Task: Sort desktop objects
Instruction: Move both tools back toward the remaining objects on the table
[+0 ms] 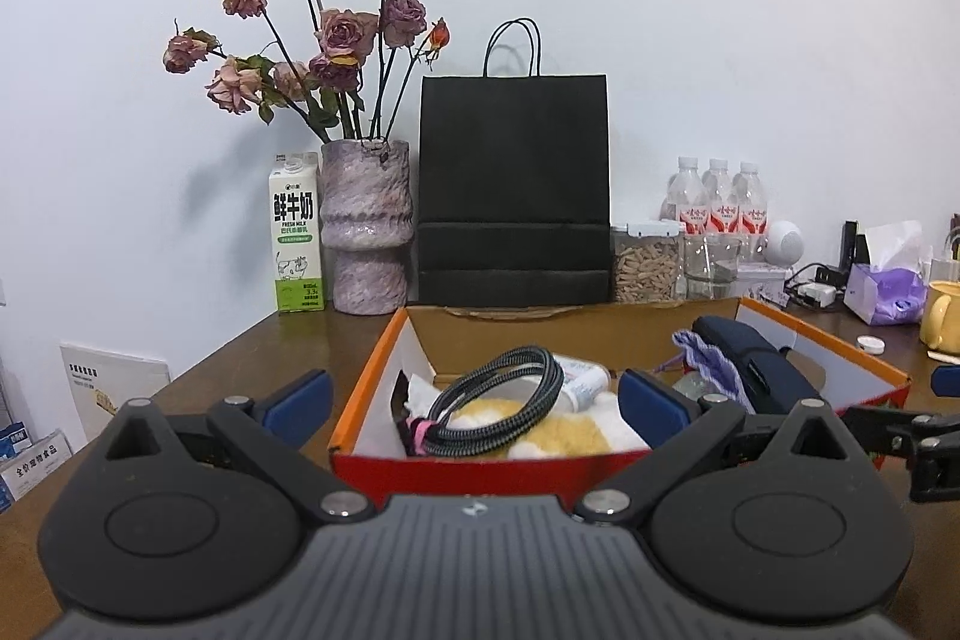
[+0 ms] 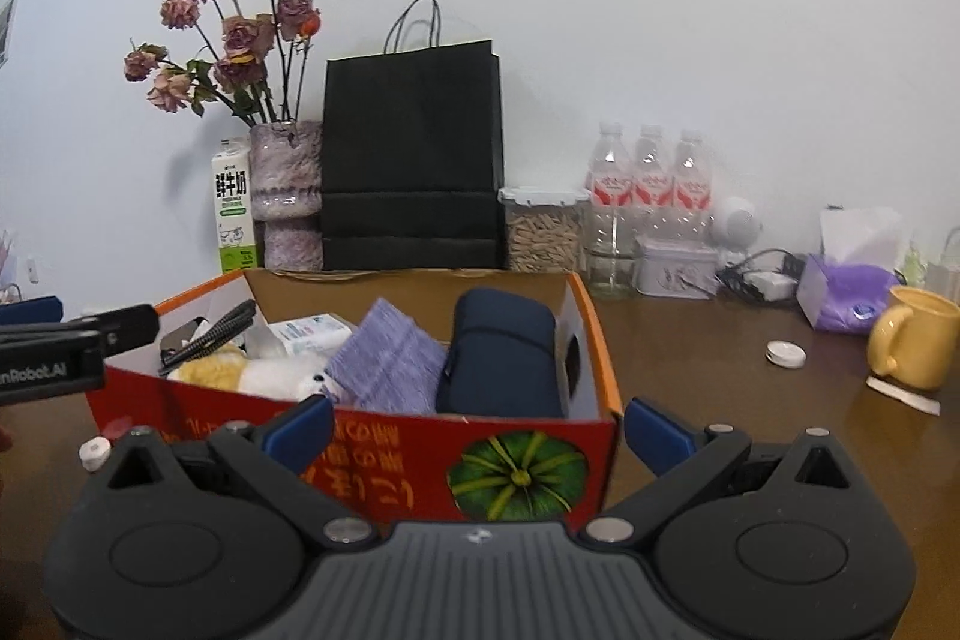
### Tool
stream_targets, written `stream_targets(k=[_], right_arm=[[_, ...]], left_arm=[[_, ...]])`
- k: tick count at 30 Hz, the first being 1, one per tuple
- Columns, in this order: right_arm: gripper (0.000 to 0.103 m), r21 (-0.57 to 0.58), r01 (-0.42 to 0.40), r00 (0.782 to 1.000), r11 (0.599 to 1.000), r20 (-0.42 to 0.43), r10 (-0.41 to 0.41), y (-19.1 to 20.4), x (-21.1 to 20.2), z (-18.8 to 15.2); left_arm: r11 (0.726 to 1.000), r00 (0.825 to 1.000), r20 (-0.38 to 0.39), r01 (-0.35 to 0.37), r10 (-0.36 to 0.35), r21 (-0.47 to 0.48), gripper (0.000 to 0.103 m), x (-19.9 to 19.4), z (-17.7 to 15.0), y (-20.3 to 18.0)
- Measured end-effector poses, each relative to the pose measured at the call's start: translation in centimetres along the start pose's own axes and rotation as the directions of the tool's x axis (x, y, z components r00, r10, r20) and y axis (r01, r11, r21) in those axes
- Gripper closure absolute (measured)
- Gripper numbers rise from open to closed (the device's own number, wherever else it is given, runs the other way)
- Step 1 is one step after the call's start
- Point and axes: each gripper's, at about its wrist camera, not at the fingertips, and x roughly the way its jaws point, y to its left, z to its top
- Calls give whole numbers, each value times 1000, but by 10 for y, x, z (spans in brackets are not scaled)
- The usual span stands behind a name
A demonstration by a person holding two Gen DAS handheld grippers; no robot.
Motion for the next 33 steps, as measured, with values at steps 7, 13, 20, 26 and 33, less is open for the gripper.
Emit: stream_targets(k=[7,13,20,26,33], right_arm=[[0,3,12,999,1000,-35,-12,-3,-12,-11],[0,-13,-8,997,1000,-74,7,-1,-28,-21],[0,-24,-23,989,999,-146,19,1,-33,-26],[1,-42,-57,975,997,-216,47,9,-25,-28],[24,-67,-61,959,996,-279,40,19,-12,-30]], left_arm=[[1000,999,-46,-9,10,28,0,-14,-11,5],[999,993,-120,9,-3,45,0,-30,-18,14],[997,984,-176,0,15,82,0,-33,-23,24],[997,966,-259,19,1,74,0,-21,-26,35],[999,951,-309,13,2,47,0,-11,-29,48]])
